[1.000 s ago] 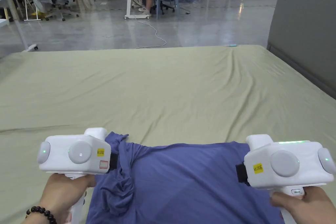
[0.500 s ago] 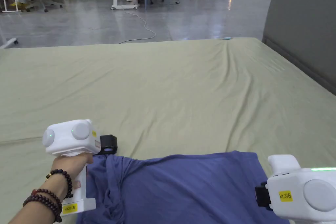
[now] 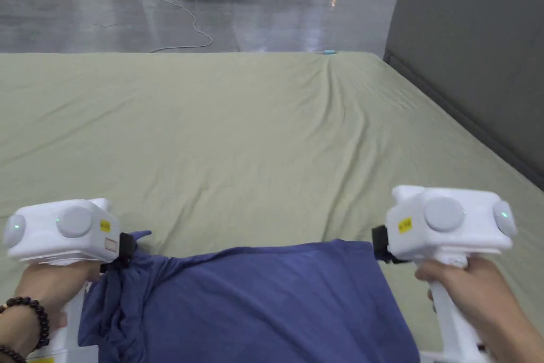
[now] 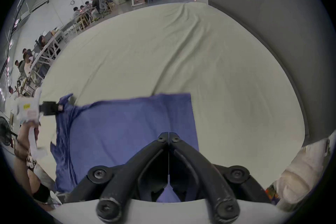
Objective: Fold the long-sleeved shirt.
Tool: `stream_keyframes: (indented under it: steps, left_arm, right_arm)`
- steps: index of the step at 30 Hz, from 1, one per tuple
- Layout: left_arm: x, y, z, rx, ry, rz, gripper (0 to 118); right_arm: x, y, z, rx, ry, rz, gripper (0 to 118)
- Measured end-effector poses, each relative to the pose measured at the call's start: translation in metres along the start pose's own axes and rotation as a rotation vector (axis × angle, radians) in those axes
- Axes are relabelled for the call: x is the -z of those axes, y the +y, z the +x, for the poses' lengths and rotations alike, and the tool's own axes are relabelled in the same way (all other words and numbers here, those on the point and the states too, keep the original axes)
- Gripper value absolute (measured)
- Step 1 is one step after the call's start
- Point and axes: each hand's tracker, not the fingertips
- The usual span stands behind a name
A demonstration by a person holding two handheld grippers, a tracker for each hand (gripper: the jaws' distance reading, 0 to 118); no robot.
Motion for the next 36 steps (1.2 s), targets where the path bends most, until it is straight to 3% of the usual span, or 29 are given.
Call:
stream_keyframes:
  steps: [1,4,10,16,17,18,19,20,25,36]
  left_arm:
    - [-0.005,-0.001,-0.001,0.009,0.007,0.005,8]
    - [-0.011,-0.002,-0.006,0.004,0.002,0.015,8]
    - [-0.017,-0.004,-0.016,-0.03,-0.015,0.016,8]
    - [-0.015,-0.005,-0.014,-0.046,-0.015,-0.001,8]
    - [-0.014,-0.005,-0.012,-0.041,-0.013,-0.002,8]
    - [-0.014,-0.005,-0.011,-0.036,-0.012,-0.004,8]
    - [-0.013,-0.005,-0.009,-0.035,-0.009,-0.007,8]
    - [-0.014,-0.005,-0.008,-0.035,-0.006,-0.009,8]
    - [-0.034,-0.012,-0.003,-0.024,-0.011,0.015,8]
    - [-0.158,-0.09,-0.019,0.046,-0.102,0.112,8]
  right_arm:
    - [0.014,0.018,0.002,-0.001,0.004,-0.005,61]
    - [0.067,0.057,0.007,0.012,0.018,-0.132,98]
    - [0.142,0.068,0.01,-0.004,-0.062,-0.331,83]
    - [0.154,0.063,0.002,-0.007,-0.088,-0.347,61]
    - [0.152,0.062,-0.001,-0.016,-0.095,-0.348,51]
    - [0.148,0.06,-0.001,-0.028,-0.119,-0.343,27]
    - [0.146,0.059,-0.005,-0.057,-0.132,-0.338,10]
    - [0.144,0.058,-0.008,-0.082,-0.126,-0.33,3]
    - [0.118,0.052,-0.009,-0.097,-0.112,-0.231,3]
    - [-0.063,-0.044,0.017,-0.169,0.073,0.028,3]
